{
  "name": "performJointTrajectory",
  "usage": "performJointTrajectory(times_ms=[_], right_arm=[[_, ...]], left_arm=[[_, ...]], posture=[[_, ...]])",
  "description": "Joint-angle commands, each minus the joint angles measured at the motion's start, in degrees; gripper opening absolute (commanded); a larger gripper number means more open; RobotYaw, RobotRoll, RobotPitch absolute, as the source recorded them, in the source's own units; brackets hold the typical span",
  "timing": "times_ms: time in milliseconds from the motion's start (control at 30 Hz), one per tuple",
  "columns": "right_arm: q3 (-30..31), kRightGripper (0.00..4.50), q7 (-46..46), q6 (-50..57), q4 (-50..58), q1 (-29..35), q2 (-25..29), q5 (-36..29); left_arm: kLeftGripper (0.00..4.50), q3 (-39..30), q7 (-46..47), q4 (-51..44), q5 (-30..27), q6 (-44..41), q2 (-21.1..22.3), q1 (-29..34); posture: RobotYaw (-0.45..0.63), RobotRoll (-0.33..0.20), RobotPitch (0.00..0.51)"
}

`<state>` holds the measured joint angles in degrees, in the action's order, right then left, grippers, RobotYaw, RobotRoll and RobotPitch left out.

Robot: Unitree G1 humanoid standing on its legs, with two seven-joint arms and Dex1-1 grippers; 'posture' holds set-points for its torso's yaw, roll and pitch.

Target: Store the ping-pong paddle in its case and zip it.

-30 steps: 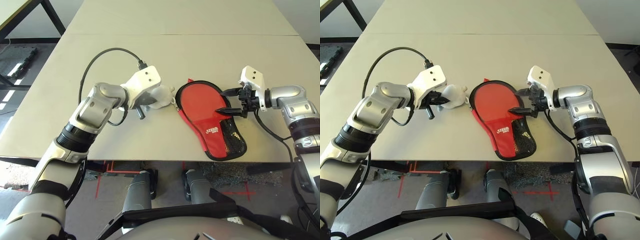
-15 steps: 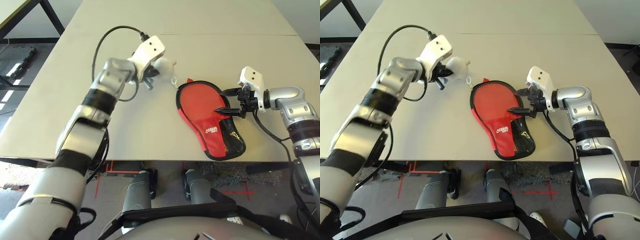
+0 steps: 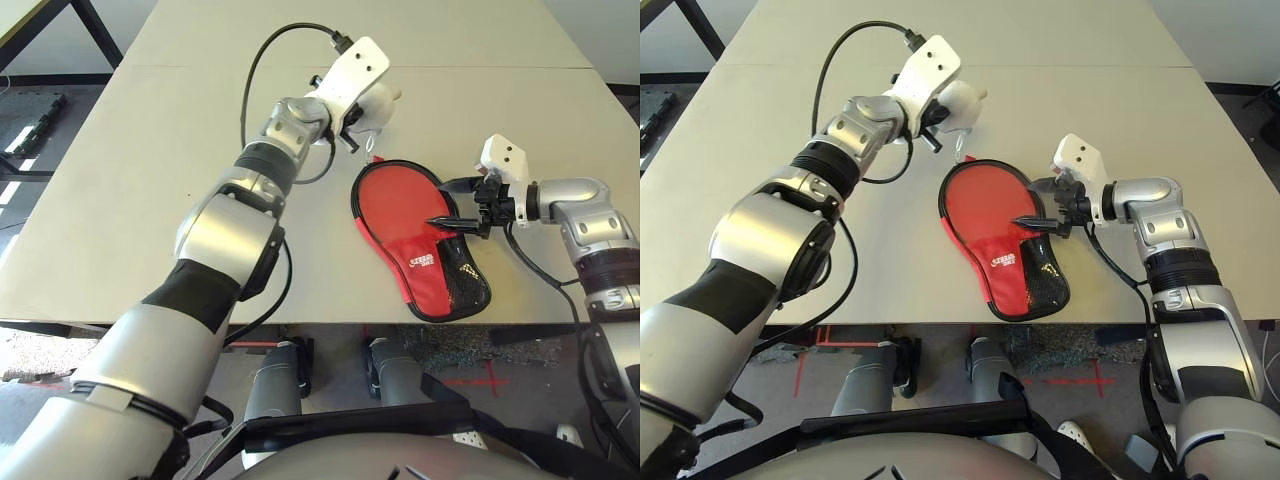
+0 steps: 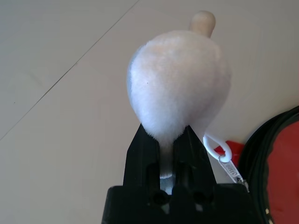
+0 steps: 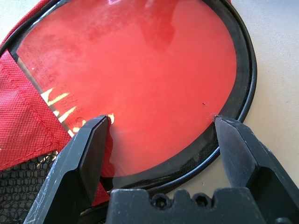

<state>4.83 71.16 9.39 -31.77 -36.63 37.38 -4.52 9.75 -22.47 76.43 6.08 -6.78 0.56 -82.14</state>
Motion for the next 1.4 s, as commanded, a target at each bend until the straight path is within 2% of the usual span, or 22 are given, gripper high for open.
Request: performJointTrajectory(times_ms=[33,533,700,933,1167,1400], right_arm=[[3.1,4.5,-0.1,2.2,-0.4,3.8,-0.8,1.5],[3.0,4.5,-1.7,3.2,0.3,4.2,-1.4,1.4],[2.9,4.5,-2.4,3.3,0.6,4.7,-1.8,1.3],[2.9,4.5,-3.1,3.2,0.8,5.4,-2.0,1.3],[3.0,4.5,-3.5,2.9,0.2,5.0,-2.5,1.4],[3.2,4.5,-3.6,2.0,-1.0,4.3,-2.9,1.8]], left_arm=[[0.05,-1.4,2.1,-0.6,0.8,2.7,-2.4,-2.0],[0.05,-0.1,-2.8,-1.1,2.9,2.1,-12.9,0.6],[1.78,-0.1,-4.2,-1.3,2.9,1.4,-14.0,1.1],[4.49,-0.7,-4.4,-1.6,2.9,1.7,-11.5,0.1],[4.49,-0.6,-5.5,-1.7,3.6,2.8,-7.8,-0.5],[4.49,0.6,-10.9,-2.8,4.8,4.5,-3.1,0.2]], posture=[[-0.16,0.0,0.2],[-0.17,0.0,0.211],[-0.18,0.0,0.212],[-0.18,0.0,0.21],[-0.16,0.0,0.21],[-0.15,0.0,0.212]])
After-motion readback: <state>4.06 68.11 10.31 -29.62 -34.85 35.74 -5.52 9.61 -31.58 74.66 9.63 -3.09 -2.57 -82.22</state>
